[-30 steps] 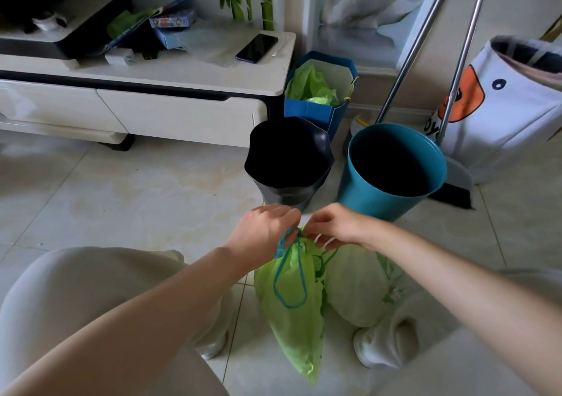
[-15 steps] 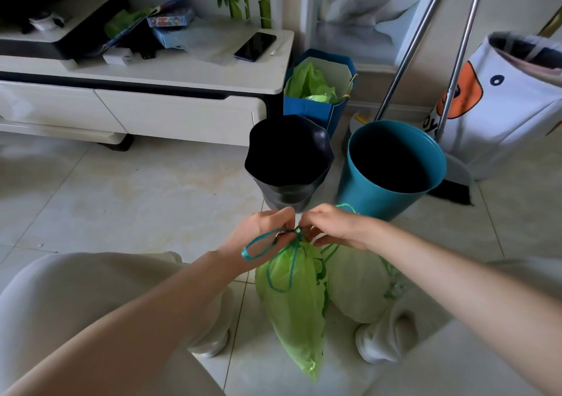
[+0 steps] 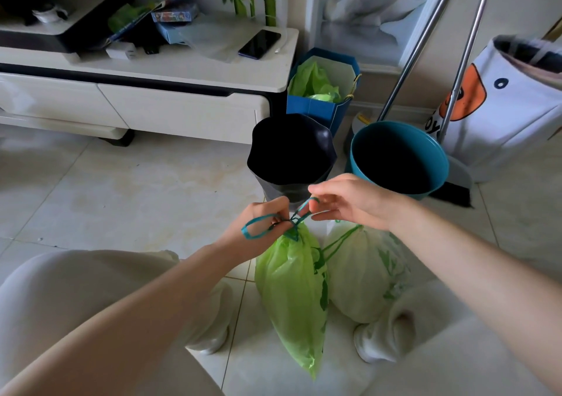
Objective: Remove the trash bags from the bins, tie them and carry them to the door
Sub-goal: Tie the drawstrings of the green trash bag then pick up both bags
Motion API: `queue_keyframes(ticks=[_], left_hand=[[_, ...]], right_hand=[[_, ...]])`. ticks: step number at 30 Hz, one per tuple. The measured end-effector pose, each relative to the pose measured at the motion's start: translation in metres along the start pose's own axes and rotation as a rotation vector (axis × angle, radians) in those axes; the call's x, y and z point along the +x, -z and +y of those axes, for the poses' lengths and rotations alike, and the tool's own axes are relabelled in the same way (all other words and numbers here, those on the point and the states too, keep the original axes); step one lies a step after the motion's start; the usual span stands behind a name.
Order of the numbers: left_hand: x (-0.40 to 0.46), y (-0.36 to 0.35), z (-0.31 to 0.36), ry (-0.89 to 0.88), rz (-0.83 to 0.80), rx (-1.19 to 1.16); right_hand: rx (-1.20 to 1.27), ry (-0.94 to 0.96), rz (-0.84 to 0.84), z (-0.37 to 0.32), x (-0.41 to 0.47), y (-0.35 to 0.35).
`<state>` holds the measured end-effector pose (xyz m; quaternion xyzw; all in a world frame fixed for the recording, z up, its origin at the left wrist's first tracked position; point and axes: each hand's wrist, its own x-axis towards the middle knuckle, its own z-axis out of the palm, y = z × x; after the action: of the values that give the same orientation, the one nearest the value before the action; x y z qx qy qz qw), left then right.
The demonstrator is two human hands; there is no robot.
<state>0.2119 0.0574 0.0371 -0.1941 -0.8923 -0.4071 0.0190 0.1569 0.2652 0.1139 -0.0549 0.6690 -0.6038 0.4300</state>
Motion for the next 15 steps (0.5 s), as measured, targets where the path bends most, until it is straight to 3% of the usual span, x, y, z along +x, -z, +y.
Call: queue_keyframes(ticks=[4, 8, 12, 15], left_hand=[[0.0, 0.001, -0.004, 0.046, -0.016, -0.012], [-0.003, 0.002, -0.004, 0.06, -0.057, -0.023], [-0.005, 0.003, -0.007, 0.101, -0.09, 0.031], [-0.004, 0.002, -0.002, 0.15, -0.111, 0.023]], right_hand=[[0.053, -0.086, 0.096, -0.001, 0.002, -0.001], [-0.066, -0.157, 0.031, -0.012, -0.009, 0.003], [-0.074, -0.017, 0.1, -0.026, -0.022, 0.017], [0.124, 0.093, 0.083, -0.032, -0.027, 0.025]])
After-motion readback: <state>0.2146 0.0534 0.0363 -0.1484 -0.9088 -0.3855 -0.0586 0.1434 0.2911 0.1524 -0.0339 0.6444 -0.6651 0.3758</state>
